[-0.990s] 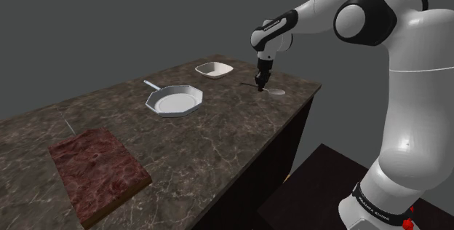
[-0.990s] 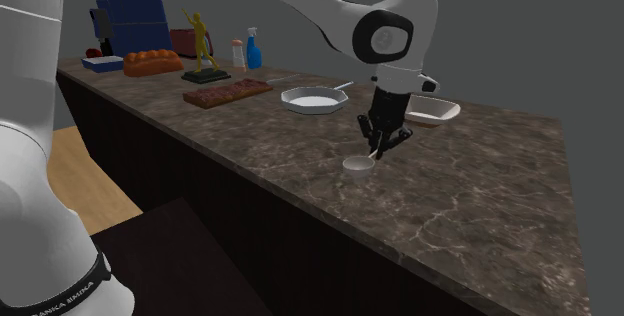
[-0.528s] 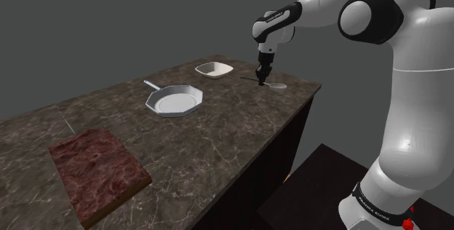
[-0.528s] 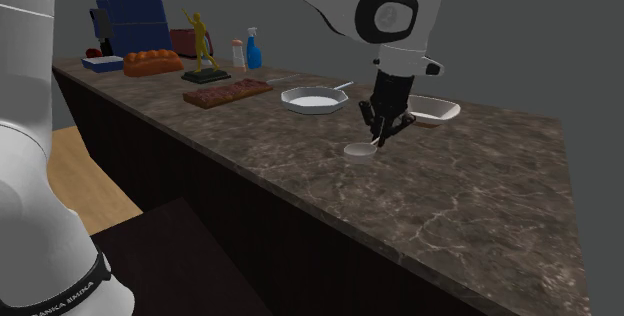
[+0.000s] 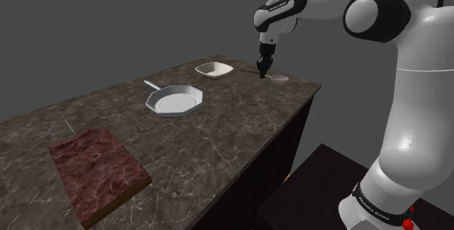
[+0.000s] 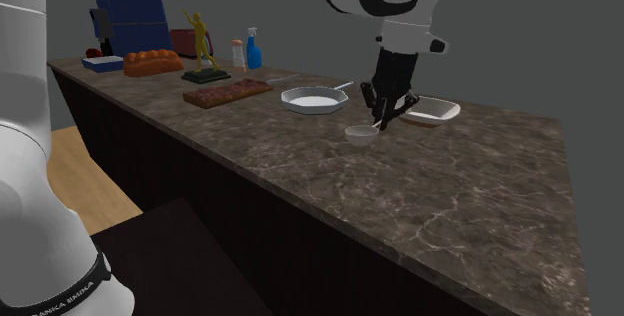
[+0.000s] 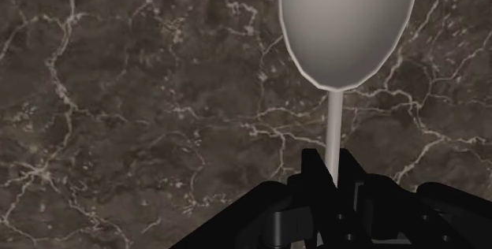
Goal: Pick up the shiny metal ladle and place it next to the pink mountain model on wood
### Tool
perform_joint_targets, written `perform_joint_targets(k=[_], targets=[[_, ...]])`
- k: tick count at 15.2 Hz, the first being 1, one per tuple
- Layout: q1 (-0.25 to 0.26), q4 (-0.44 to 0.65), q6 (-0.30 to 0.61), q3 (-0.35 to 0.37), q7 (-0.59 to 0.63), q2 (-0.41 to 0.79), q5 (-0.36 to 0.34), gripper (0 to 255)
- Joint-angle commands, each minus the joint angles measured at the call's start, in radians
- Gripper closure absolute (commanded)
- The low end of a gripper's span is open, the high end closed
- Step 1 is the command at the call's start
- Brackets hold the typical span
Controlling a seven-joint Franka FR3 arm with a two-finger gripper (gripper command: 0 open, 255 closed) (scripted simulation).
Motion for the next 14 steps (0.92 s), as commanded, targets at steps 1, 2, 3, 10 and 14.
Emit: perform_joint_targets(k=[1, 2, 3, 10, 14], targets=[[0.0, 0.018, -0.025, -0.001, 0.004, -0.007, -0.003, 255], [0.0, 0.028, -0.037, -0.001, 0.006, -0.01, -0.004, 255], [0.0, 0.038, -0.05, -0.002, 0.007, -0.012, -0.005, 255], [0.076, -0.106, -0.011, 0.03, 0.111, -0.133, -0.032, 255], [0.129, -0.207, 0.024, 0.064, 0.198, -0.21, -0.046, 255]])
